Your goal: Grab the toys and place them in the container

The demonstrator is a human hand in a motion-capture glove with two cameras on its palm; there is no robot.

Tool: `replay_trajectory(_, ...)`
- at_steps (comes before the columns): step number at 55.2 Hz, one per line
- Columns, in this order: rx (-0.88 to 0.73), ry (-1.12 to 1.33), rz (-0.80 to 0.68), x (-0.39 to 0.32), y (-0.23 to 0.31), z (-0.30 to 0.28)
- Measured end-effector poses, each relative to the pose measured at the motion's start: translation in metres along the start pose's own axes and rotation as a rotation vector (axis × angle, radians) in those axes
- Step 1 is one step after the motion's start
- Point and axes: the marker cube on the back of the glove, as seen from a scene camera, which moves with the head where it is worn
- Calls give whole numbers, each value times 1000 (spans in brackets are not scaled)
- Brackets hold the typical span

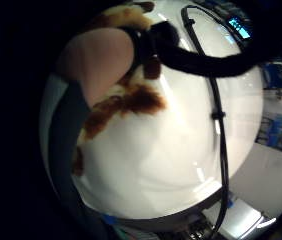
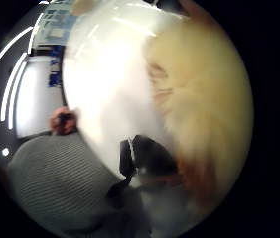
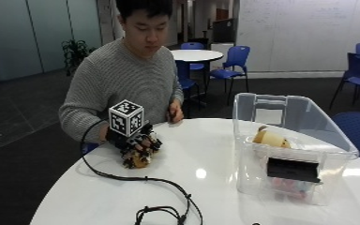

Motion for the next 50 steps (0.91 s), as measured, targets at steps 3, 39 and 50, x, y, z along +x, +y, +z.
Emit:
replay_trajectory(3,-1,2,7,0,0,0)
replay_trajectory(39,366,-62,-120,-2,-39,-90)
replay_trajectory(50,549,-8,-237,-23,-56,-235)
